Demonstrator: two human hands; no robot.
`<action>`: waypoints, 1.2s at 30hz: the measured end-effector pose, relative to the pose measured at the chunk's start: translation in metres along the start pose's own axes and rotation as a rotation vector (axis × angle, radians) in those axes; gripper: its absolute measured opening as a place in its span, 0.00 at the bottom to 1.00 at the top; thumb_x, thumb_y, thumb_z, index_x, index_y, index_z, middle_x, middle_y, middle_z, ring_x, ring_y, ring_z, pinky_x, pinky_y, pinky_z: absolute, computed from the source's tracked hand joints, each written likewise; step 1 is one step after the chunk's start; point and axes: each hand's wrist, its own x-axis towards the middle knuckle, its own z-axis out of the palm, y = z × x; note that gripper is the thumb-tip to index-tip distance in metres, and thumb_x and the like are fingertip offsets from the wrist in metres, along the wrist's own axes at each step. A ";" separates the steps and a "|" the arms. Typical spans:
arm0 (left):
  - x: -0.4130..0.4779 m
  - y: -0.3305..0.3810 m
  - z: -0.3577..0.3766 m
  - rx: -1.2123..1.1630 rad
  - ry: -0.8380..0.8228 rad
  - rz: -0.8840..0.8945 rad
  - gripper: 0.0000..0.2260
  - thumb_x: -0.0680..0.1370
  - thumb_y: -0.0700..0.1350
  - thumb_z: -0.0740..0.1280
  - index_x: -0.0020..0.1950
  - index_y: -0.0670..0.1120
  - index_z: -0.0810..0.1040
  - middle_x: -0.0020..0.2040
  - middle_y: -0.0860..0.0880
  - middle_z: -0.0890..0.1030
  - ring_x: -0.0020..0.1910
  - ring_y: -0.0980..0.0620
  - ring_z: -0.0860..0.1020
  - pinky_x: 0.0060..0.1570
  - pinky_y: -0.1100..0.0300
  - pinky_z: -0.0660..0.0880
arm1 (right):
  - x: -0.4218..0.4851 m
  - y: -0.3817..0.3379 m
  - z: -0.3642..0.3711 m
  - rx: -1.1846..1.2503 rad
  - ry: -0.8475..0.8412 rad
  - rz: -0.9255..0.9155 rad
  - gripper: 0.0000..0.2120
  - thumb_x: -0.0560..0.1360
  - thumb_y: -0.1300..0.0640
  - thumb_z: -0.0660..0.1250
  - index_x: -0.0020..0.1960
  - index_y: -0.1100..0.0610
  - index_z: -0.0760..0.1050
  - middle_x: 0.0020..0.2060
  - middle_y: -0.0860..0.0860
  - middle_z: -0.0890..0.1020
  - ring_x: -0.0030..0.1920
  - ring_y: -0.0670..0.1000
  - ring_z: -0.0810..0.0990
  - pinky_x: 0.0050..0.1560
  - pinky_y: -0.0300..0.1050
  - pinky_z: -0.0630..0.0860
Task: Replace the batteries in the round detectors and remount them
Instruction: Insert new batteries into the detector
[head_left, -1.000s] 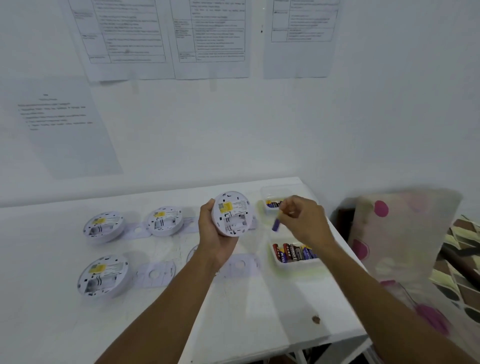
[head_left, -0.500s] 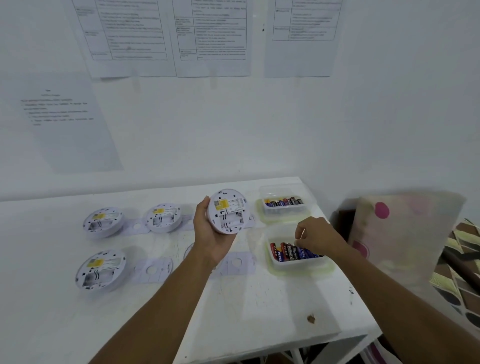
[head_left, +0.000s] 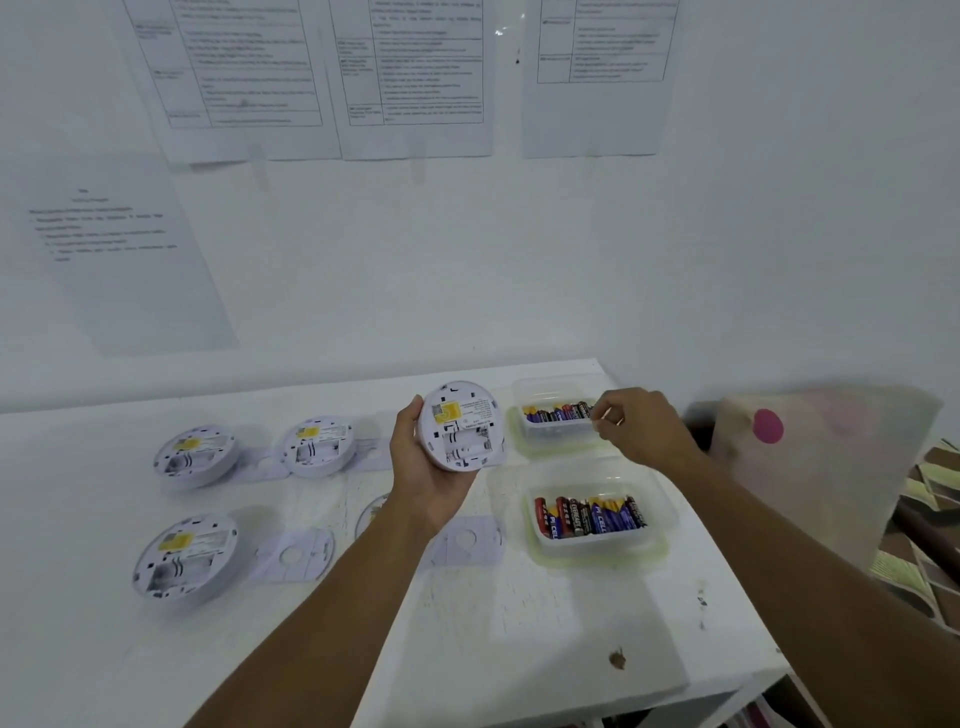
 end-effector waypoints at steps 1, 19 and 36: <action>0.004 -0.001 0.000 0.004 -0.005 -0.001 0.32 0.73 0.58 0.65 0.73 0.43 0.72 0.70 0.38 0.74 0.71 0.39 0.71 0.72 0.44 0.64 | 0.007 0.002 -0.001 0.011 -0.002 0.005 0.05 0.74 0.56 0.70 0.41 0.46 0.79 0.39 0.47 0.83 0.37 0.48 0.80 0.40 0.42 0.76; 0.053 -0.003 0.000 0.003 0.016 -0.014 0.31 0.72 0.56 0.66 0.72 0.43 0.72 0.69 0.38 0.74 0.71 0.39 0.71 0.74 0.44 0.62 | 0.100 0.008 0.019 -0.332 -0.162 0.036 0.08 0.71 0.55 0.72 0.49 0.53 0.79 0.45 0.50 0.76 0.44 0.53 0.76 0.43 0.44 0.71; 0.072 0.020 -0.003 -0.001 0.026 0.016 0.31 0.73 0.56 0.66 0.73 0.45 0.72 0.71 0.38 0.73 0.72 0.38 0.69 0.73 0.44 0.63 | 0.055 -0.072 0.017 0.641 0.058 -0.028 0.06 0.69 0.63 0.71 0.42 0.55 0.76 0.32 0.51 0.84 0.30 0.50 0.78 0.32 0.45 0.75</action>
